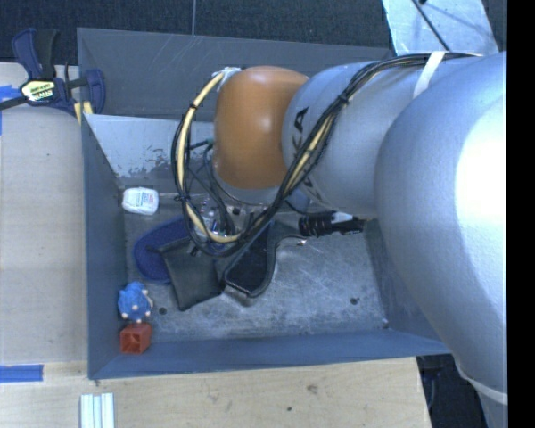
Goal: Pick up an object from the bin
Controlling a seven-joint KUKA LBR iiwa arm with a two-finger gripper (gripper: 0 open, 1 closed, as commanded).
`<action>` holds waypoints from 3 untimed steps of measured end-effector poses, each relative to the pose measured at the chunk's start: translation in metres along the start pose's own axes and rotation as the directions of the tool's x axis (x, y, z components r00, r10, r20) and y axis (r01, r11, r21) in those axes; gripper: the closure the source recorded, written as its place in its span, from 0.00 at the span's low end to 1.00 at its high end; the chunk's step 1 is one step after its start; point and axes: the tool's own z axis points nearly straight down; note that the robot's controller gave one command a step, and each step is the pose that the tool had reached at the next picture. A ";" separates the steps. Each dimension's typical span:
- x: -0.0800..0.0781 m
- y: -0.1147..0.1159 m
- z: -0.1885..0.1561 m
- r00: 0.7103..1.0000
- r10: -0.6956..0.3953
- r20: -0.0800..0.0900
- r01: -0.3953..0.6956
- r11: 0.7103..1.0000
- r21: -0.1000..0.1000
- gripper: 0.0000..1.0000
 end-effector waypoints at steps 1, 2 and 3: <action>0.005 0.006 -0.100 1.000 -0.014 0.010 0.014 1.000 -0.007 1.00; 0.007 0.005 -0.095 1.000 -0.014 0.003 0.014 1.000 0.000 0.00; 0.007 -0.018 0.067 0.991 -0.134 0.002 0.134 0.991 0.002 0.00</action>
Offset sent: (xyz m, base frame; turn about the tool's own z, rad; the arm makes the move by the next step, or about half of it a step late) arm -0.0050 0.0069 0.0947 -0.0107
